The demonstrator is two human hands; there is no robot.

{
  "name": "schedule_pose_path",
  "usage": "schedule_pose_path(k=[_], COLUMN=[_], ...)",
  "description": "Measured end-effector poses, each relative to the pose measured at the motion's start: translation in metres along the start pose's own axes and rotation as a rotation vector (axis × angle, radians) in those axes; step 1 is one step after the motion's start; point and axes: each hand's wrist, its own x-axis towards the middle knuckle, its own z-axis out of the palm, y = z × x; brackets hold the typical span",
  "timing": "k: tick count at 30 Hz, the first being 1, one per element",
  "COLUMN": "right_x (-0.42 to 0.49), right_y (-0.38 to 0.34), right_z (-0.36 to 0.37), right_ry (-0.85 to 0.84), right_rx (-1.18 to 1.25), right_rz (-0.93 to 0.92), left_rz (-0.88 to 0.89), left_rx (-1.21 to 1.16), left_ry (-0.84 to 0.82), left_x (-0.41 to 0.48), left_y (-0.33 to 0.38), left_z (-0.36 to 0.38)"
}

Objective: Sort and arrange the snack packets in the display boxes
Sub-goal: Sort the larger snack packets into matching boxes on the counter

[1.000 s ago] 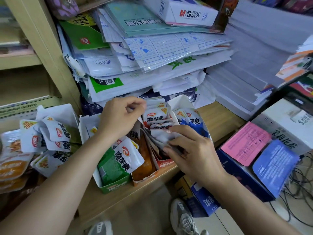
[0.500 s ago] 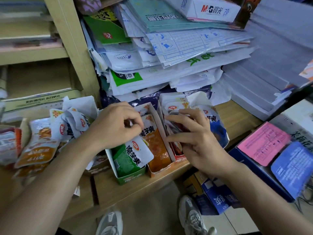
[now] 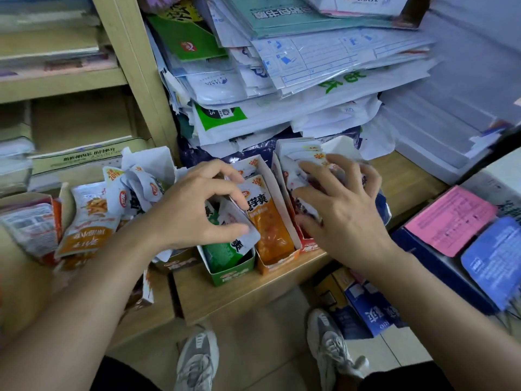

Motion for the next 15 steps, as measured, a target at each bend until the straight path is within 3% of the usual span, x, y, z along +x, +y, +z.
schedule_pose_path(k=[4, 9, 15], right_x=[-0.035, -0.081, -0.100], right_y=[-0.040, -0.062, -0.069], right_z=[-0.004, 0.014, 0.015], right_ry=[-0.012, -0.189, -0.152], right_rx=[0.076, -0.014, 0.108], right_rz=[-0.035, 0.006, 0.116], left_rz=[-0.025, -0.007, 0.001], left_rx=[0.044, 0.028, 0.038], left_ry=[0.101, 0.155, 0.198], left_x=[-0.001, -0.006, -0.017], left_y=[0.011, 0.000, 0.005], left_z=[0.011, 0.013, 0.022])
